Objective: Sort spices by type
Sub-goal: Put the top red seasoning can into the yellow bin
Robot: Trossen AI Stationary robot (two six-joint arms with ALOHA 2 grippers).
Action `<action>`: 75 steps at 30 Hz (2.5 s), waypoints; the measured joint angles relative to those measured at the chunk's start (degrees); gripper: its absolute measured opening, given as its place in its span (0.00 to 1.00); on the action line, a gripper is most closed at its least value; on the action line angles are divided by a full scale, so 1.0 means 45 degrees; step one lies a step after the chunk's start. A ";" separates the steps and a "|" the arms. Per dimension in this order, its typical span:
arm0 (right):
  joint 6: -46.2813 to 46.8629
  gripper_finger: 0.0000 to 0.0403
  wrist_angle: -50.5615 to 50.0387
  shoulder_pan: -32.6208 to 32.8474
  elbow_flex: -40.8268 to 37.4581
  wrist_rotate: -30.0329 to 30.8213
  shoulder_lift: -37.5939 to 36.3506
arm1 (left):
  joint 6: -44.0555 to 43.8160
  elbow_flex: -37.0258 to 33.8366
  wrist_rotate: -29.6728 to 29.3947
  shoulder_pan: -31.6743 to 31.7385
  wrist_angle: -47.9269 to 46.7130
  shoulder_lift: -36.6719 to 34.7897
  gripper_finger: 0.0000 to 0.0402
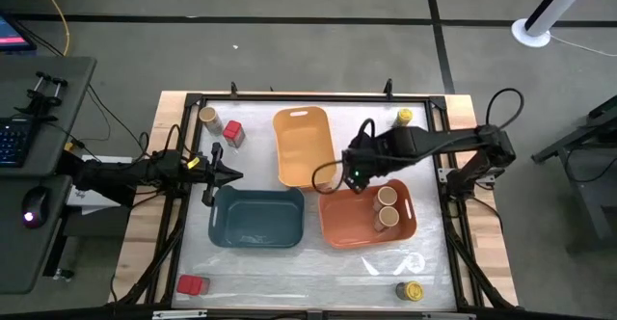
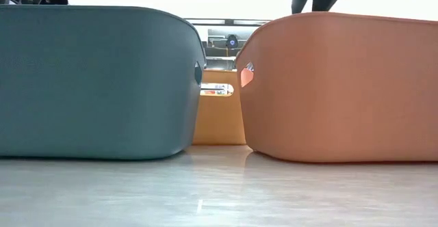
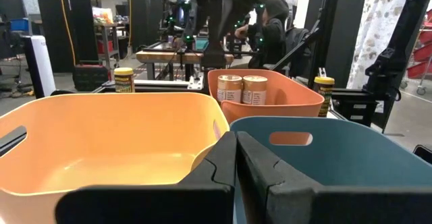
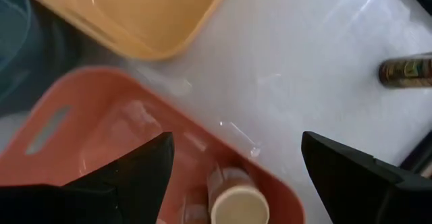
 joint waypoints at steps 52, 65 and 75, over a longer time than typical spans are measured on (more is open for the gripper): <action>-0.8717 0.79 0.8246 -0.7065 -0.7446 -0.5124 -0.4206 | -0.8801 1.3677 -0.2575 0.7548 -1.2872 1.7538 0.66; -0.7322 0.79 0.8972 -0.7267 -0.7446 -0.5048 -0.4206 | -0.7564 1.3677 -0.4686 0.8102 -1.3249 1.9325 0.66; -0.7320 0.79 0.9027 -0.7267 -0.7445 -0.4755 -0.4201 | -0.6873 1.3673 -0.3837 0.8890 -1.3386 1.9560 0.66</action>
